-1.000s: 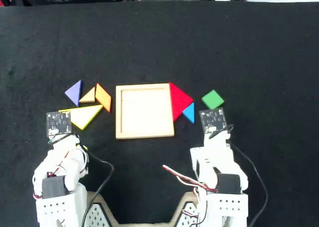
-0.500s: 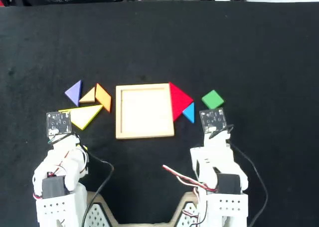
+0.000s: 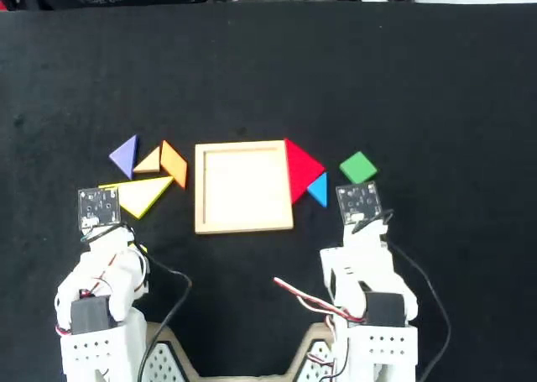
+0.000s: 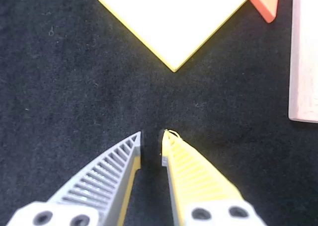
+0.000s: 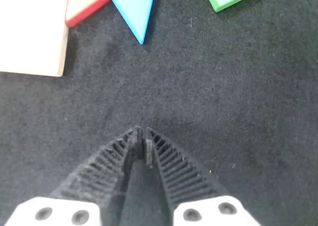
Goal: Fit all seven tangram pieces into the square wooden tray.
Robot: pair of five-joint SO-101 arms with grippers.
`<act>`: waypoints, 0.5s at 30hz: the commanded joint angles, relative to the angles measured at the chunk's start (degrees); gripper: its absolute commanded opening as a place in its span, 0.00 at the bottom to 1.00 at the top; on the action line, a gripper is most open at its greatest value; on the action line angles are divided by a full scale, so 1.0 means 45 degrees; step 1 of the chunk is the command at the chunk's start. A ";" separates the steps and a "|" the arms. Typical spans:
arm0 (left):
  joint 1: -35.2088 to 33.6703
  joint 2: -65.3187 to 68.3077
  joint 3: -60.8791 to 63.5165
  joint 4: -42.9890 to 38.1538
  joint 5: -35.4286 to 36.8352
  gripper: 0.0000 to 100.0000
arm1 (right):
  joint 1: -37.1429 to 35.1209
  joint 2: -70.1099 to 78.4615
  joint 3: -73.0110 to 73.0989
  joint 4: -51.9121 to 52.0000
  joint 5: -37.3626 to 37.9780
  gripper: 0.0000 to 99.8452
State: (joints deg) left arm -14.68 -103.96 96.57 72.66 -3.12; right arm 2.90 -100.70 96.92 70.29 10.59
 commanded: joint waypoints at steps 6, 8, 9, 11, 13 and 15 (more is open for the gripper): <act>-0.0068 -0.0078 0.0186 0.0059 -0.0039 0.09 | 0.0137 -0.0049 0.0010 0.0098 0.0078 0.01; -0.0049 -0.0078 0.0186 0.0059 -0.0039 0.09 | 0.0137 -0.0049 0.0010 0.0098 0.0078 0.01; -0.0010 -0.0078 0.0186 0.0059 -0.0059 0.09 | 0.0137 -0.0049 0.0010 0.0098 0.0078 0.01; 0.0010 -0.0078 0.0186 0.0059 -0.0078 0.09 | 0.0137 -0.0049 0.0010 0.0098 0.0078 0.01; -0.0049 -0.0078 0.0186 0.0059 -0.0059 0.09 | 0.0059 -0.0049 0.0010 0.0098 0.0059 0.01; -0.0029 -0.0078 0.0186 0.0059 -0.0039 0.09 | 0.0078 -0.0049 0.0010 0.0098 0.0059 0.01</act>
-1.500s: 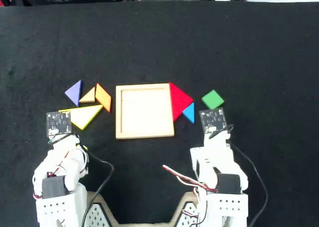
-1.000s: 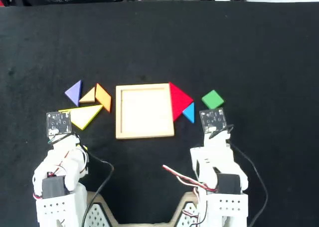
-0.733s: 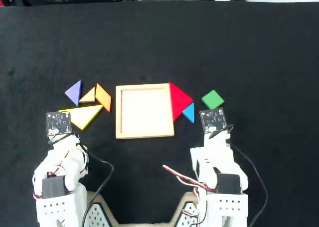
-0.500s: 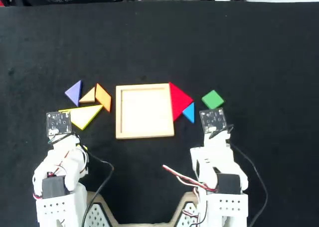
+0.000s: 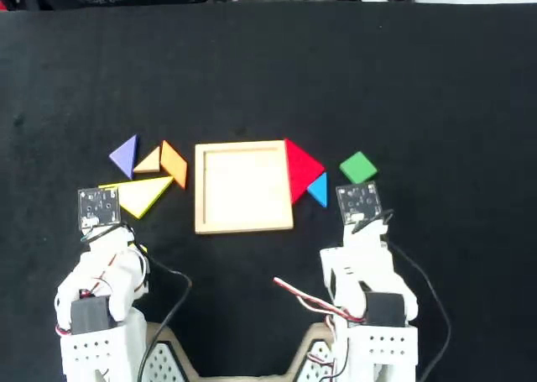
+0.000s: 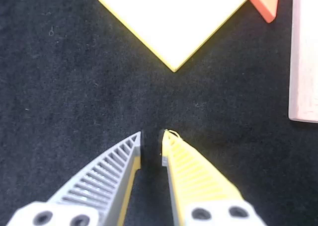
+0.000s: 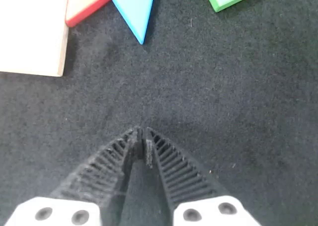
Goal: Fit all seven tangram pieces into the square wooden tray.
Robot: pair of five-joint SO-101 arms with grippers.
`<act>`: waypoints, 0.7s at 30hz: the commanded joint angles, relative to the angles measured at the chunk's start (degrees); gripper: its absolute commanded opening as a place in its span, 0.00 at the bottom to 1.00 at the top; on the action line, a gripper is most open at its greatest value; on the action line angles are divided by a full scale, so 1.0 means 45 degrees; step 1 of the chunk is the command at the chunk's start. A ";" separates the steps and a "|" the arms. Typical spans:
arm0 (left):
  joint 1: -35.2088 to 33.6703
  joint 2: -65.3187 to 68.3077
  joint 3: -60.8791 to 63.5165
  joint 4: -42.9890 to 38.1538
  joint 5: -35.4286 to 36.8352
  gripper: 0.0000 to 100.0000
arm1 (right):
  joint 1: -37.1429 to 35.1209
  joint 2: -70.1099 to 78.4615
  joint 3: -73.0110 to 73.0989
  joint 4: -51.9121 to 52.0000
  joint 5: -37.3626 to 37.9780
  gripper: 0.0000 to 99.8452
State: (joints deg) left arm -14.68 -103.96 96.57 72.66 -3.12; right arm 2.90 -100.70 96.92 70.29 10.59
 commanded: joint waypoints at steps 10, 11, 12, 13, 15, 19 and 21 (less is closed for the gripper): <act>0.0010 -0.0098 0.0166 -0.3067 -0.0078 0.09 | -0.0039 -0.0049 0.0010 0.0000 0.0039 0.01; 0.0010 -0.0098 0.0166 -0.3477 -0.0039 0.09 | -0.0078 -0.0049 0.0010 0.0078 0.0039 0.01; 0.0010 -0.0098 0.0166 -0.3888 -0.0039 0.09 | -0.0078 -0.0049 0.0010 0.0078 0.0039 0.01; 0.0010 -0.0098 0.0166 -0.4220 -0.0039 0.09 | -0.0078 -0.0049 0.0010 0.0059 0.0039 0.01; 0.0088 -0.0098 0.0147 -0.4728 -0.0039 0.09 | -0.0078 -0.0049 0.0010 -0.0254 0.0039 0.01; -0.0010 -0.0098 -0.0088 -0.5353 -0.0117 0.09 | 0.0020 -0.0049 0.0010 -0.3516 0.0039 0.01; -0.0264 -0.0098 -0.0186 -0.5333 -0.0117 0.09 | 0.0020 -0.0049 0.0010 -0.4904 0.0059 0.01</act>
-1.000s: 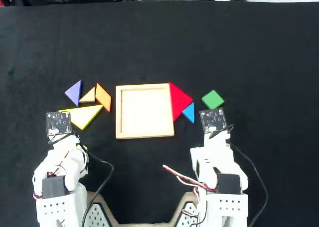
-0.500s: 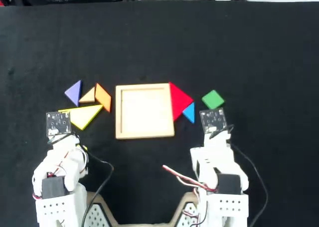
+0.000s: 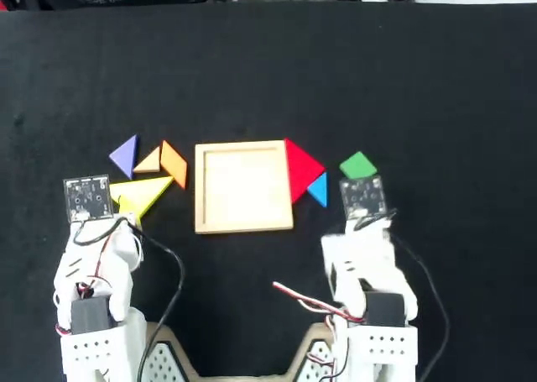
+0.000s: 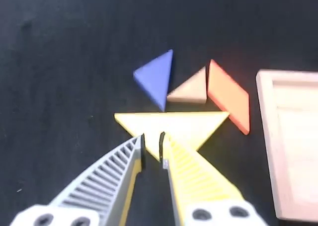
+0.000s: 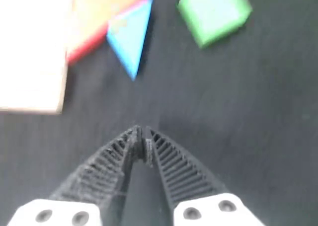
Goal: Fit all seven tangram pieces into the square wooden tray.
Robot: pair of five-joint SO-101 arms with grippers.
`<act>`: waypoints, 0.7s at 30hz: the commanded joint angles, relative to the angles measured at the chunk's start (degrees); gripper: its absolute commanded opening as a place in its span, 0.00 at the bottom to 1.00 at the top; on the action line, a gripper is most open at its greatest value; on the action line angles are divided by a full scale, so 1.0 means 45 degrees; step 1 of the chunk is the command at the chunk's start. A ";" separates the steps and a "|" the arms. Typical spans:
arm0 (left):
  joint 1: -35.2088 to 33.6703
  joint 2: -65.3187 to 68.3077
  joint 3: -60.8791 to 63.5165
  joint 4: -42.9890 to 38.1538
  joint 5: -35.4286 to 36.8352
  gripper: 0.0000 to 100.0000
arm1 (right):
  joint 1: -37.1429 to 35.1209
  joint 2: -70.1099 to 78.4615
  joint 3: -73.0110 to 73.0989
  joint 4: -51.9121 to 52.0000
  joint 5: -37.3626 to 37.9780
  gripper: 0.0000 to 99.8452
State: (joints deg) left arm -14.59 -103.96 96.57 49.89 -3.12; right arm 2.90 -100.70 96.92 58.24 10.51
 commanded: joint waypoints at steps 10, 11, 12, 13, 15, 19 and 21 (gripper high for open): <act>-0.0303 -0.0098 -0.2608 -0.0176 0.0117 0.09 | 0.0039 -0.0049 -0.0420 -0.4317 0.5255 0.01; -0.0283 -0.0098 -0.3370 0.0313 0.0391 0.09 | 0.0039 -0.0049 -0.0733 -0.4220 0.5255 0.01; -0.0225 -0.0098 -0.4190 0.0860 0.0567 0.09 | 0.0039 -0.0049 -0.1065 -0.4083 0.5314 0.01; -0.0147 -0.0098 -0.4991 0.1407 0.0645 0.09 | 0.0039 -0.0049 -0.1416 -0.3966 0.5333 0.01; 0.0049 -0.0078 -0.6418 0.2090 0.0606 0.09 | 0.0039 -0.0049 -0.2081 -0.3907 0.5333 0.01; 0.0400 -0.0039 -0.8586 0.2442 0.0195 0.09 | 0.0098 -0.0049 -0.2999 -0.4063 0.5724 0.01; 0.0420 0.0059 -0.9661 0.2403 -0.0059 0.09 | 0.0488 -0.0127 -0.3565 -0.4200 0.6896 0.01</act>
State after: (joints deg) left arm -13.80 -104.22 62.99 60.35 -2.24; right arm 3.08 -100.70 87.25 40.92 36.00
